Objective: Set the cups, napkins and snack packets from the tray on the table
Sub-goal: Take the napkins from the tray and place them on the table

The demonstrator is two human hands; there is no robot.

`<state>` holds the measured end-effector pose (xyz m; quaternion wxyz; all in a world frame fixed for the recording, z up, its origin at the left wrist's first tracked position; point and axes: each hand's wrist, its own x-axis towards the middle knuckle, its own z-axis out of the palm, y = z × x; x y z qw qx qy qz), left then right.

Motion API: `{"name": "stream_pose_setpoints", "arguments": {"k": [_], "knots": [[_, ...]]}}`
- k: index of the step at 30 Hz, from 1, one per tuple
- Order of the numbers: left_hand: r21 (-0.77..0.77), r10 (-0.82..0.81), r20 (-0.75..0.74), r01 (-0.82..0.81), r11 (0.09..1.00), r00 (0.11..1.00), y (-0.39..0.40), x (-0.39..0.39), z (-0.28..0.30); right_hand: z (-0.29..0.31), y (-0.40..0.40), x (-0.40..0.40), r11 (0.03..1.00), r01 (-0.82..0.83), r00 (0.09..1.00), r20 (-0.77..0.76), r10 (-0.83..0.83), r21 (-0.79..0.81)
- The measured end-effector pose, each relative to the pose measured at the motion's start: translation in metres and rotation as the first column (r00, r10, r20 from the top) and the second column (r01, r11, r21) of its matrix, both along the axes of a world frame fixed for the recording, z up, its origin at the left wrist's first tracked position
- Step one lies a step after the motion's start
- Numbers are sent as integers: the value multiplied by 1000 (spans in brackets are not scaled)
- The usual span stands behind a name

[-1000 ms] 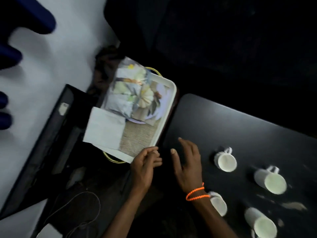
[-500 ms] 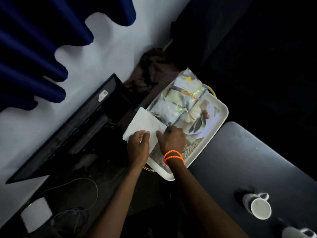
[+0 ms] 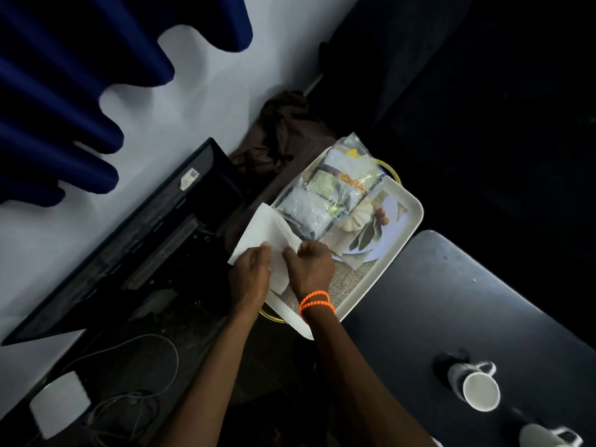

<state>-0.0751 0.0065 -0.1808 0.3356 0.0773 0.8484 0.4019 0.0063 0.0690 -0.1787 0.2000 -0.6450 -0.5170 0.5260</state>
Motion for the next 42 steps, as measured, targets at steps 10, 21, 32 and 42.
{"name": "stream_pose_setpoints", "arguments": {"k": [10, 21, 32, 42], "knots": [[285, 83, 485, -248, 926, 870, 11, 36, 16, 85, 11, 127, 967, -71, 867, -464, 182, 247], [340, -385, 814, 180, 923, 435, 67, 174, 34, 52, 48, 283, 976, 195, 924, -315, -217, -99], [10, -734, 126, 739, 674, 668, 63, 377, 59, 39, -31, 444, 741, 659, 736, -97, -670, -126], [210, -928, 14, 907, 366, 372, -13, 587, 73, 62, -119, 600, 503, 841, 464, 214, -860, 198]]}}
